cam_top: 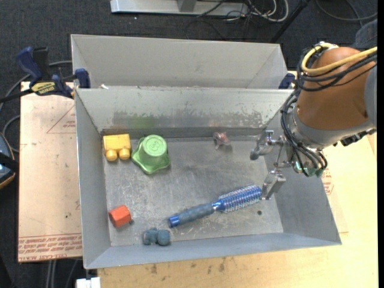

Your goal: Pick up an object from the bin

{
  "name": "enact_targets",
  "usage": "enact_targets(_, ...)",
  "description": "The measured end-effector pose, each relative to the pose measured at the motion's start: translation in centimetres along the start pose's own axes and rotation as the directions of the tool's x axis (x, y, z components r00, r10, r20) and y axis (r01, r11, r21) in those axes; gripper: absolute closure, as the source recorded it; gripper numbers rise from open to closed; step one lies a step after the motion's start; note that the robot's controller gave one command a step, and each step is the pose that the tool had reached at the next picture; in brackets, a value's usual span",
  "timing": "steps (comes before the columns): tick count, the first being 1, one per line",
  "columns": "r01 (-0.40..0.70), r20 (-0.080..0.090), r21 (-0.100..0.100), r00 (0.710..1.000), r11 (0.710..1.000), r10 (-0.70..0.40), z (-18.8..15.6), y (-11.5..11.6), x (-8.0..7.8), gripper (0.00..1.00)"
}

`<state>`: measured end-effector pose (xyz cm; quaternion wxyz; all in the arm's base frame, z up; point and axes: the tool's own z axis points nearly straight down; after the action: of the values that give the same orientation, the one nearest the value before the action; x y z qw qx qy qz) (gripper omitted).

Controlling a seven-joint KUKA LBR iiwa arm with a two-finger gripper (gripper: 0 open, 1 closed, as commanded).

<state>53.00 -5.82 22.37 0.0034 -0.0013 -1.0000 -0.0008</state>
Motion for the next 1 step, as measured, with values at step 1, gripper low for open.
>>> enact_targets(1, 0.162, 0.0, 0.0, 0.987, 0.987, -0.162, 13.58, 1.33, -0.58, 0.0)
